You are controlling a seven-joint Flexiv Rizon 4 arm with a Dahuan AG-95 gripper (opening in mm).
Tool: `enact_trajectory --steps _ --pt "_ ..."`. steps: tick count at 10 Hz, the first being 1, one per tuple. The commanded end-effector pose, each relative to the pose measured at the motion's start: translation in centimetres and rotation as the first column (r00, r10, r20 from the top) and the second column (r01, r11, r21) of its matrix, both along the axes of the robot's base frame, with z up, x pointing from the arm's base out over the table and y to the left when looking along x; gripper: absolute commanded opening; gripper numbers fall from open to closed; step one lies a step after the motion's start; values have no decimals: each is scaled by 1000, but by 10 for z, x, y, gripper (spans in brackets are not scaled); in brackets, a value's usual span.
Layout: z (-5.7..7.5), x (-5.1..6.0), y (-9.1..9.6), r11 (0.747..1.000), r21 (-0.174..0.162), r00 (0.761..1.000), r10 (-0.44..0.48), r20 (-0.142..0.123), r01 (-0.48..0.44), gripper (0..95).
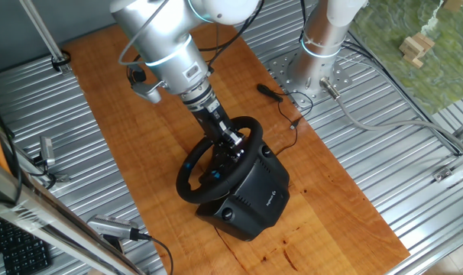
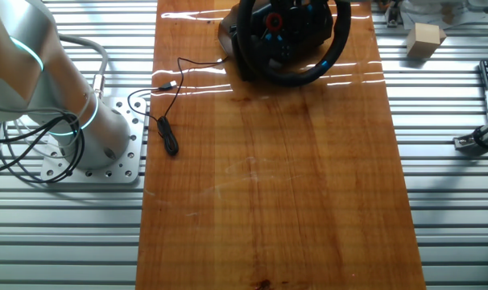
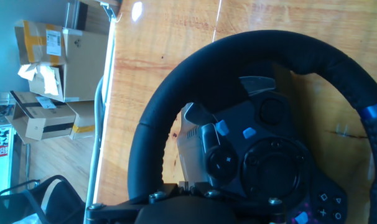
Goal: Rotate the steering wheel 90 degrees counterclockwise
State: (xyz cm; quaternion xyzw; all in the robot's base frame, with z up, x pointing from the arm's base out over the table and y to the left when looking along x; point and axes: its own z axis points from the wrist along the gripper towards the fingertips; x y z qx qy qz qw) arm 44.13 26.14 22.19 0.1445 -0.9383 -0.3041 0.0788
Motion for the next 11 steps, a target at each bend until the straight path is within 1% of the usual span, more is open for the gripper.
enact_trajectory --steps 1,6,8,11 --pt "-1 -4 -1 1000 -3 1000 -1 -1 1 0" --pt "-2 -9 -3 1000 -18 1000 0 -2 0 0" --pt "0 -10 -3 1000 -24 1000 2 -3 -2 0" --pt "-2 -14 -4 1000 -22 1000 12 -1 -12 0"
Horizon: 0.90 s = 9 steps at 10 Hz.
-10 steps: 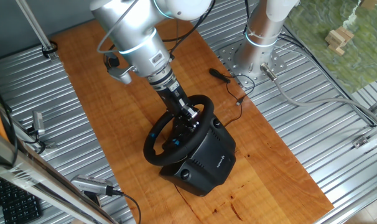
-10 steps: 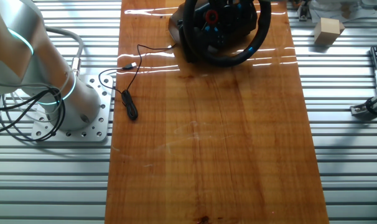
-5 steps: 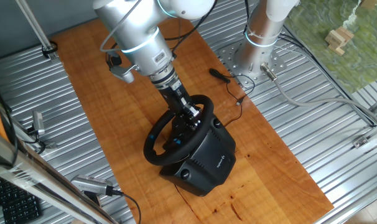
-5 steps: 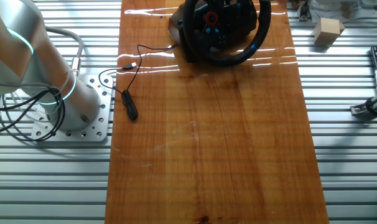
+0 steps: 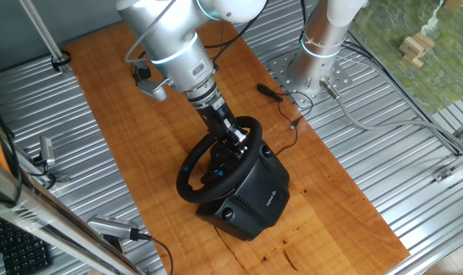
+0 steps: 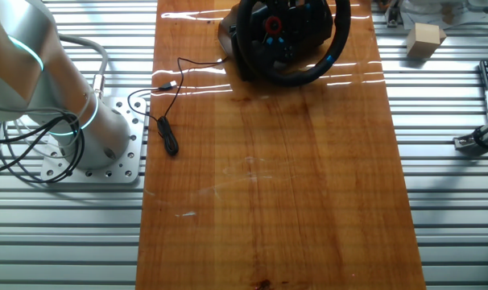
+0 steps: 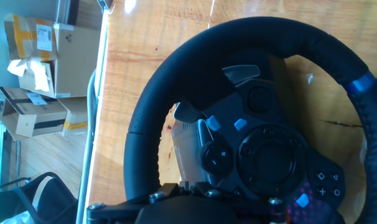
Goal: Rotate the steering wheel 90 degrees counterclockwise
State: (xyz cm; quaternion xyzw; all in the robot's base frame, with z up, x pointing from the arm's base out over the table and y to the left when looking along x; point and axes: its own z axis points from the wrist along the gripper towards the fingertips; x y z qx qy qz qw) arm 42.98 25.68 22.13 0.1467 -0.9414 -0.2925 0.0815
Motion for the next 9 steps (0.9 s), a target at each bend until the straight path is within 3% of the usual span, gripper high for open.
enact_trajectory --steps 1,9 --pt "0 -3 0 1000 5 1000 10 -4 -10 0" --pt "2 -13 -4 999 10 999 49 -18 -48 0"
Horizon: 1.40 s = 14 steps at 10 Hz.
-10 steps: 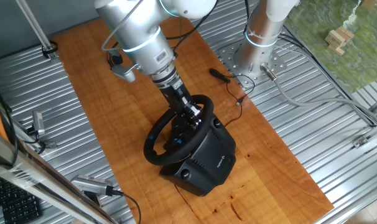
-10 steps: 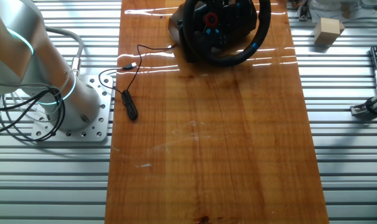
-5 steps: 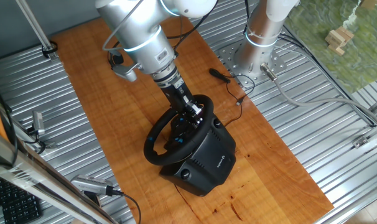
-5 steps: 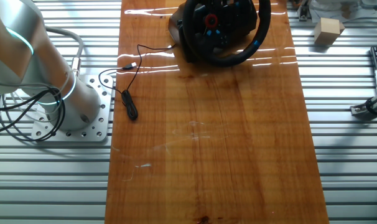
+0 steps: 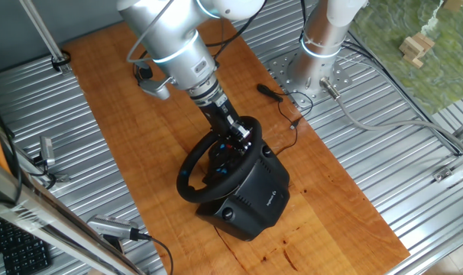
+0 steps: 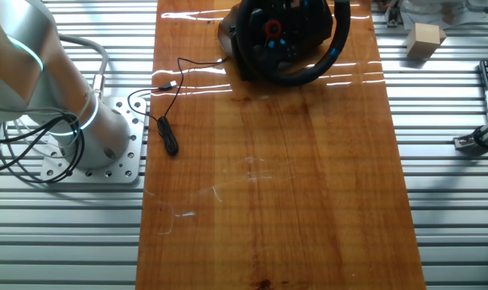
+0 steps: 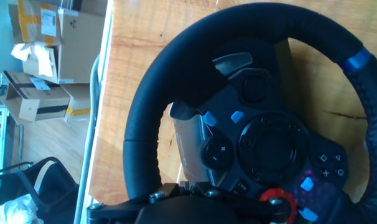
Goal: Rotate the steering wheel 90 degrees counterclockwise
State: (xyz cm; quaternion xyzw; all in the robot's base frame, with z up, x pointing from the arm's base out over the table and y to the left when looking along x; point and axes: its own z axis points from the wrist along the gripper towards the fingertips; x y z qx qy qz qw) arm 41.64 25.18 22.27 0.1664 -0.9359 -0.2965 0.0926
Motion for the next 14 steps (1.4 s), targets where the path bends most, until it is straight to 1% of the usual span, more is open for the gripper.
enact_trajectory --steps 1,9,11,13,14 --pt "0 0 0 1000 -2 1000 7 -7 -7 0" --pt "-2 -6 -4 999 8 999 39 -3 -39 0" --pt "-1 -8 -7 999 11 999 48 -5 -48 0" --pt "-6 -11 -9 998 14 999 54 -1 -54 0" --pt "-6 -11 -11 998 17 998 57 -3 -57 0"
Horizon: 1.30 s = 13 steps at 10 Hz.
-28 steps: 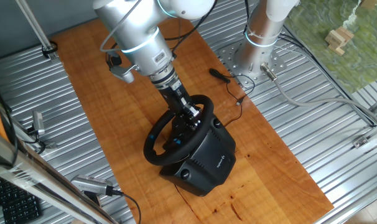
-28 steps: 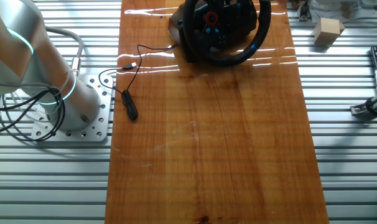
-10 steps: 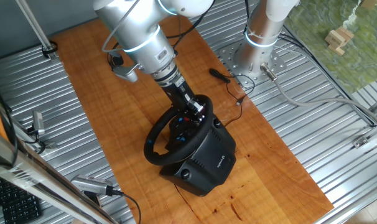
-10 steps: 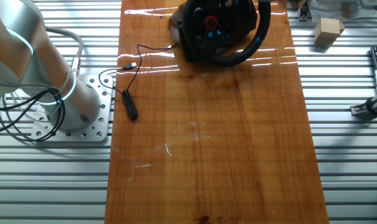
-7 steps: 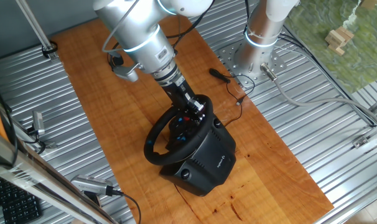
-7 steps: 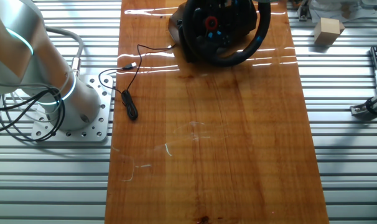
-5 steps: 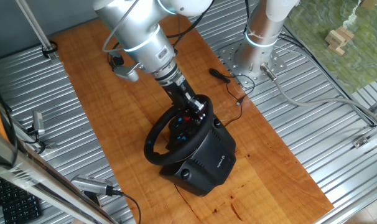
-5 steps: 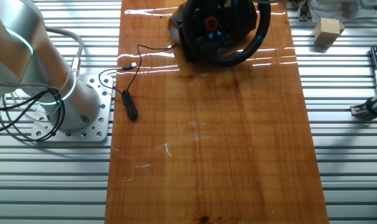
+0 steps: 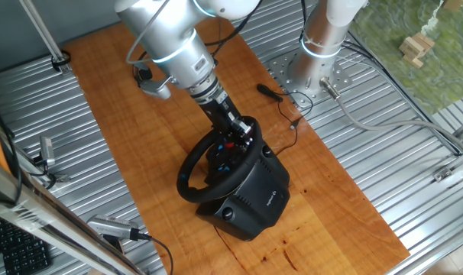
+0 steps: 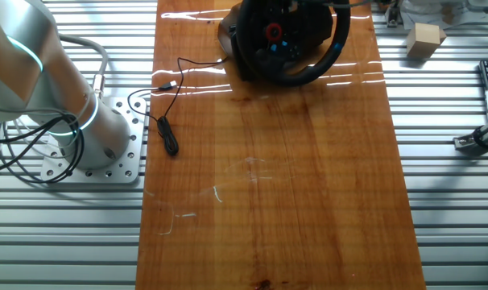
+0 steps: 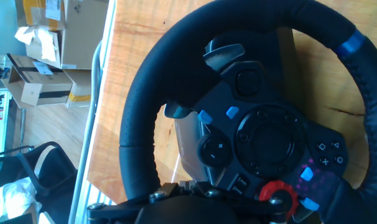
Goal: Rotate the steering wheel 90 degrees counterclockwise
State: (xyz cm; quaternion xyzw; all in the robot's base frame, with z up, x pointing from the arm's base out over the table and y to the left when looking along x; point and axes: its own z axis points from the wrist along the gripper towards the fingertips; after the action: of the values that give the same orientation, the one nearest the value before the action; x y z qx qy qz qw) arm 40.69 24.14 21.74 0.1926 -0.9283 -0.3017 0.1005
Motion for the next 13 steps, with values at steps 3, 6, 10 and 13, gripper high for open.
enact_trajectory --steps 3,6,10,13 --pt "-1 -3 -5 1000 2 1000 14 1 -14 0" --pt "-6 -5 -8 1000 12 1000 28 5 -28 0" --pt "-5 -6 -12 999 14 999 36 3 -36 0" --pt "-6 -6 -15 998 17 999 53 1 -53 0"
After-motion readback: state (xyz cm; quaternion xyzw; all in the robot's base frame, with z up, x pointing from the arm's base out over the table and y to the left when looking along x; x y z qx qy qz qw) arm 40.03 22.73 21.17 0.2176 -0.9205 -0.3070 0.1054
